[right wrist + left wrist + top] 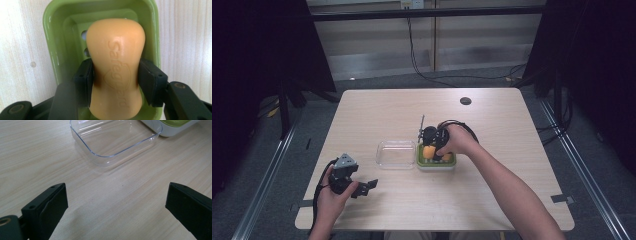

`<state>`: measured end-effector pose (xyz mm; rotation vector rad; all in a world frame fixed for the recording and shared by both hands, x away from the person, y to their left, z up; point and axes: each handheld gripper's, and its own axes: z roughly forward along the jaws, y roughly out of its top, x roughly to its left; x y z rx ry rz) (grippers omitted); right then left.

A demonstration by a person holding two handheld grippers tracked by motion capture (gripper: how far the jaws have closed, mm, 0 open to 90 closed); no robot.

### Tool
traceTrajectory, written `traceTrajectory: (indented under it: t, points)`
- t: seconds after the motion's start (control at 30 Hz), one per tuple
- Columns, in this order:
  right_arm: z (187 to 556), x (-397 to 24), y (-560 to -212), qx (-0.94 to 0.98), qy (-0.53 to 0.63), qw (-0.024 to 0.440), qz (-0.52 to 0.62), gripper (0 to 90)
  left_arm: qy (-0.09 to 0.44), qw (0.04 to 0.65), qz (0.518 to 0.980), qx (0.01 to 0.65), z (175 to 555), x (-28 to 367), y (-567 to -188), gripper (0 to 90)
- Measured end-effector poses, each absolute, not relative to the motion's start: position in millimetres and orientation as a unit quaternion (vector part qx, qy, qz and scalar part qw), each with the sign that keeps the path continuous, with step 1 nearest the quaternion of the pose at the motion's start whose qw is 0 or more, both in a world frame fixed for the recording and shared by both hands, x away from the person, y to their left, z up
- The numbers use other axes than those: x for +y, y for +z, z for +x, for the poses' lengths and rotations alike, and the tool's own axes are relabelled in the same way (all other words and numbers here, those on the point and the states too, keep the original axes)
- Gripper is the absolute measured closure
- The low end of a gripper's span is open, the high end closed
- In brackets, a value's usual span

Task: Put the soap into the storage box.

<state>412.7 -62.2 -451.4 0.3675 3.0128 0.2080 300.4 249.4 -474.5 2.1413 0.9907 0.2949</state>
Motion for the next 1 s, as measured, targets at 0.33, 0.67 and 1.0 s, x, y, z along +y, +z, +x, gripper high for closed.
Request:
traceTrajectory:
  t: [0.33,0.67,1.0]
  points:
    - [411.6,-64.4,-442.4,0.987,0.081,0.049,0.132,46.1,0.108,0.372,0.839,0.383,299.4,250.8,-474.2,4.0]
    - [410.1,-65.9,-439.5,0.986,0.084,0.049,0.132,43.6,0.109,0.380,0.830,0.393,298.3,248.8,-474.5,4.0]
    - [408.4,-69.7,-432.5,0.983,0.094,0.050,0.148,34.5,0.113,0.375,0.835,0.386,298.5,248.0,-472.9,3.9]
